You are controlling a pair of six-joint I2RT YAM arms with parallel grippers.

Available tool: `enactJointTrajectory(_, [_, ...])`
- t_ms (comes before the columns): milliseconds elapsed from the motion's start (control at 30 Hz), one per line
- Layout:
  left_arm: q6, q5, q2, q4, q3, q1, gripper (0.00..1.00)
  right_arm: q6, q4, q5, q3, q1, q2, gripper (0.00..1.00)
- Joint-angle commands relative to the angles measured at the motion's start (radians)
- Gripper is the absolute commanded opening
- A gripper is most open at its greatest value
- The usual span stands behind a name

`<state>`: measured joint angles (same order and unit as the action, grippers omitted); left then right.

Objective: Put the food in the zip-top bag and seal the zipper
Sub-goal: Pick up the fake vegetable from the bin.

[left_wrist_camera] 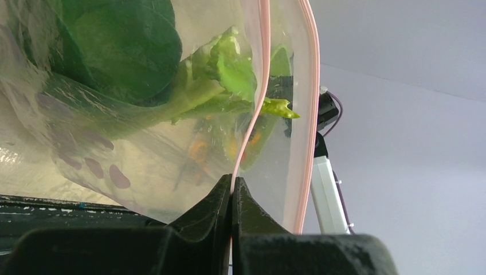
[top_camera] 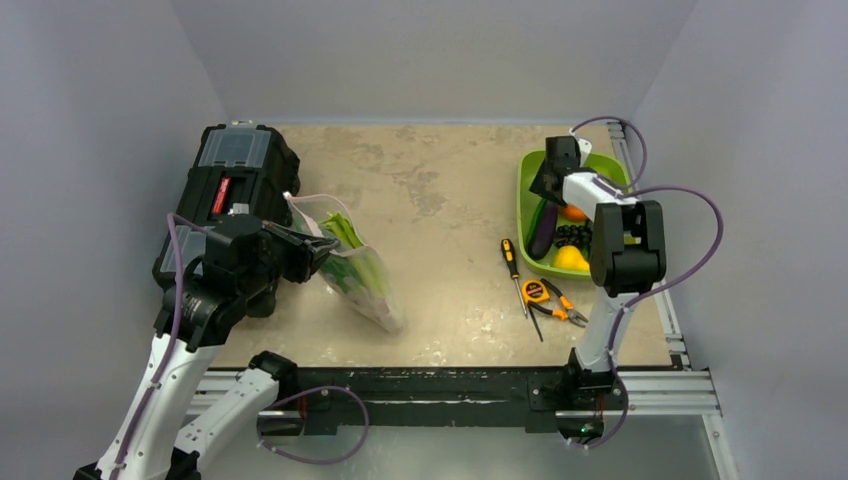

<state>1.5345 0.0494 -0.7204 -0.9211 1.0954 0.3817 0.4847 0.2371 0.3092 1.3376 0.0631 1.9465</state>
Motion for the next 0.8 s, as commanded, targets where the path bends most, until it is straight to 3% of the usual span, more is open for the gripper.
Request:
enactJointTrajectory(0, [0.005,0.024,-0.005,0.028,0.005,-0.004,0.0,-0.039,0.032,0.022,0.104,-0.01,0.055,0.45])
enactJointTrajectory(100, [0.005,0.02,-0.008,0.021,0.009,-0.003,0.0,-0.053,0.049,0.011,0.136,-0.012,0.098,0.38])
enactJointTrajectory(333, [0.009,0.018,-0.011,0.023,0.01,-0.003,0.0,-0.086,0.077,0.044,0.166,-0.012,0.153,0.33])
enactJointTrajectory(533, [0.008,0.022,-0.013,0.014,0.018,-0.003,0.0,-0.1,0.088,0.016,0.199,-0.011,0.183,0.03])
enactJointTrajectory(633, [0.007,0.013,-0.007,0.001,0.021,-0.004,0.0,-0.088,0.079,0.013,0.188,-0.012,0.13,0.0])
enactJointTrajectory(767, [0.006,0.012,-0.001,0.0,0.02,-0.003,0.0,-0.092,-0.011,-0.002,0.107,-0.011,-0.061,0.0])
